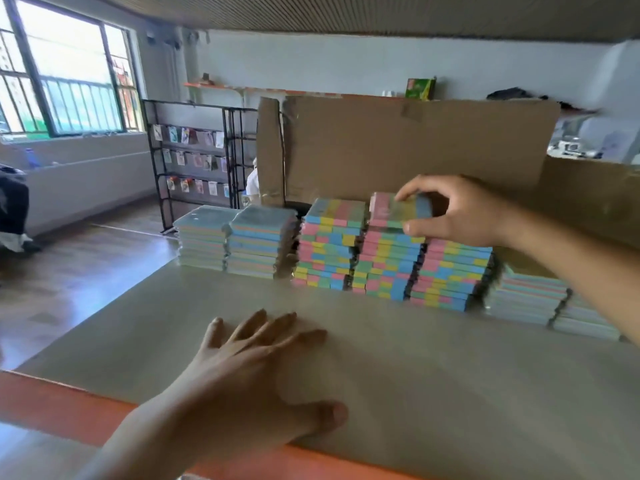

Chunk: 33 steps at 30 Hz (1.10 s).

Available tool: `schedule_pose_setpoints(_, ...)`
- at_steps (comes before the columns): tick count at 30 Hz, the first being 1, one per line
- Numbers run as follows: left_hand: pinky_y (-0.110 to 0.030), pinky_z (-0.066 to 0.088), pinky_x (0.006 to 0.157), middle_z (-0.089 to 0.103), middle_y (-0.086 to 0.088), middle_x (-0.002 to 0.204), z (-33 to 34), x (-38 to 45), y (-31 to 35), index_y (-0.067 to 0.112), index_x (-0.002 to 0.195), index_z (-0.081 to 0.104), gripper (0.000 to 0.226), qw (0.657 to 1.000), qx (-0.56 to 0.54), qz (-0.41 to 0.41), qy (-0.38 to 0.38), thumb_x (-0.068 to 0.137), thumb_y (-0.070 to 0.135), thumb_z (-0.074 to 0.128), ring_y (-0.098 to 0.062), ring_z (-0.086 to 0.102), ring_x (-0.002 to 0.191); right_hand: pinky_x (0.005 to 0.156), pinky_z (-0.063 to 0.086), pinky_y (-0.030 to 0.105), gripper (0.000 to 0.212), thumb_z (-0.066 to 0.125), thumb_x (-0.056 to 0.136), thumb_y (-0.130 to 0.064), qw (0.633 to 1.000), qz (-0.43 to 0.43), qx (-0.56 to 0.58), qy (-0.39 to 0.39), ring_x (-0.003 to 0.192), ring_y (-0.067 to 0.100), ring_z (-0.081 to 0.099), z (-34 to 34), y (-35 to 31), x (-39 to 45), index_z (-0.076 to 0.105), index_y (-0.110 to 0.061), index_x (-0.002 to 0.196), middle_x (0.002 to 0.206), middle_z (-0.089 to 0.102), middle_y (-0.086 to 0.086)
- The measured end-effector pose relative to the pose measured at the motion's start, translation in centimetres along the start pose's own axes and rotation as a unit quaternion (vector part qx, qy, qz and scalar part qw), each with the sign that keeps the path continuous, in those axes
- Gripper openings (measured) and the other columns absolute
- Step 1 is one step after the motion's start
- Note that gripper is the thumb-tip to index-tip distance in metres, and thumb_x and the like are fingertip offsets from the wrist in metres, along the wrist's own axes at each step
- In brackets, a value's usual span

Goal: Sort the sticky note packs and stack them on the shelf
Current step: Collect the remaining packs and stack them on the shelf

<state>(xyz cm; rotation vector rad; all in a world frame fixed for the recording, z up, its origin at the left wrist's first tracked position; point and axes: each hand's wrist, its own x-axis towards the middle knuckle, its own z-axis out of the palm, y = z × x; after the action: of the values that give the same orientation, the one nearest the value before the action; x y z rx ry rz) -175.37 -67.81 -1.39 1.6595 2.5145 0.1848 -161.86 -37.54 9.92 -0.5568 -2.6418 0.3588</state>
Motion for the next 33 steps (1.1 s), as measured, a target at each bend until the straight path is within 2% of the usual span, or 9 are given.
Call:
schedule_pose_setpoints(3, -0.051, -0.01, 0.124, -0.011, 0.032, 0.163, 0.2, 0.4, -0.4, 0.069, 0.143, -0.011, 0.097, 1.0, 0.001, 0.002, -0.012, 0.061, 0.103, 0.029, -0.004, -0.017, 0.153, 0.097, 0.046, 0.033, 0.034, 0.081, 0.085, -0.034, 0.999, 0.029, 0.006, -0.033, 0.11, 0.02, 0.059, 0.9, 0.2, 0.2, 0.068, -0.037, 0.116, 0.124, 0.061, 0.0)
schedule_pose_setpoints(7, -0.053, -0.006, 0.123, -0.01, 0.03, 0.164, 0.4, 0.4, -0.6, 0.068, 0.143, -0.013, 0.1, 1.0, 0.007, 0.013, -0.005, 0.056, 0.104, 0.021, -0.005, -0.015, 0.153, 0.102, 0.046, 0.038, 0.037, 0.079, 0.076, -0.047, 0.998, 0.046, 0.024, -0.043, 0.109, 0.027, 0.061, 1.1, -0.1, 0.4, 0.069, -0.043, 0.112, 0.123, 0.063, 0.003)
schedule_pose_setpoints(11, -0.051, -0.003, 0.123, -0.005, 0.028, 0.164, 0.4, 0.3, -0.5, 0.064, 0.146, -0.009, 0.102, 1.0, 0.011, 0.02, 0.006, 0.054, 0.102, 0.016, -0.007, -0.012, 0.154, 0.096, 0.047, 0.038, 0.028, 0.079, 0.088, -0.022, 0.997, 0.042, 0.034, -0.051, 0.11, 0.034, 0.06, 1.1, 0.0, 0.6, 0.071, -0.031, 0.113, 0.121, 0.064, 0.01)
schedule_pose_setpoints(14, -0.052, -0.001, 0.123, -0.004, 0.026, 0.165, 0.4, 0.2, -0.4, 0.064, 0.147, -0.006, 0.102, 1.0, 0.012, 0.015, 0.007, 0.056, 0.103, 0.018, -0.008, -0.01, 0.154, 0.087, 0.047, 0.038, 0.025, 0.08, 0.088, -0.02, 0.997, 0.045, 0.047, -0.048, 0.104, 0.04, 0.06, 1.3, 0.0, 0.4, 0.073, -0.029, 0.11, 0.115, 0.066, 0.017)
schedule_pose_setpoints(18, -0.049, 0.004, 0.123, 0.004, 0.028, 0.164, 0.2, 0.1, 0.0, 0.064, 0.147, 0.001, 0.098, 1.0, 0.016, 0.013, 0.009, 0.059, 0.103, 0.022, -0.008, -0.003, 0.154, 0.079, 0.043, 0.035, 0.022, 0.079, 0.086, -0.024, 0.997, 0.038, 0.054, -0.046, 0.085, 0.026, 0.055, 1.4, -0.1, 0.5, 0.072, -0.037, 0.102, 0.098, 0.065, 0.006)
schedule_pose_setpoints(20, -0.051, 0.005, 0.123, 0.008, 0.03, 0.162, -0.1, 0.1, 0.3, 0.062, 0.147, 0.007, 0.098, 1.0, 0.014, 0.012, 0.004, 0.06, 0.103, 0.024, -0.006, 0.002, 0.153, 0.086, 0.045, 0.034, 0.024, 0.078, 0.085, -0.031, 0.998, 0.037, 0.024, -0.042, 0.094, 0.019, 0.056, 1.3, -0.1, 0.4, 0.07, -0.039, 0.107, 0.103, 0.062, -0.001)
schedule_pose_setpoints(23, -0.056, -0.001, 0.125, 0.011, 0.029, 0.163, -0.6, 0.0, 1.6, 0.062, 0.149, 0.011, 0.097, 1.0, 0.017, 0.003, -0.005, 0.063, 0.103, 0.025, -0.005, 0.003, 0.154, 0.109, 0.041, 0.039, 0.047, 0.075, 0.083, -0.048, 0.996, 0.014, -0.078, -0.039, 0.125, 0.021, 0.049, 0.9, -0.7, -0.8, 0.063, -0.041, 0.127, 0.135, 0.054, -0.003)
schedule_pose_setpoints(27, -0.053, -0.004, 0.126, 0.01, 0.024, 0.166, -0.9, 0.1, 7.0, 0.06, 0.152, 0.013, 0.092, 1.0, 0.02, 0.015, 0.01, 0.07, 0.098, 0.028, -0.005, 0.002, 0.155, 0.114, 0.035, 0.049, 0.07, 0.056, 0.067, -0.071, 0.993, -0.022, -0.115, -0.028, 0.135, 0.022, 0.043, -1.1, -0.9, -4.8, 0.054, -0.047, 0.133, 0.144, 0.049, -0.009)
schedule_pose_setpoints(33, -0.05, 0.003, 0.126, 0.013, 0.026, 0.165, 1.0, 1.5, 17.9, 0.06, 0.152, 0.016, 0.089, 0.998, -0.005, 0.065, 0.019, 0.073, 0.097, 0.031, -0.002, 0.008, 0.153, 0.109, 0.037, 0.038, 0.051, 0.07, 0.085, -0.056, 0.992, -0.052, -0.113, -0.017, 0.13, 0.016, 0.044, -6.2, 3.9, -14.5, 0.058, -0.041, 0.132, 0.138, 0.054, -0.011)
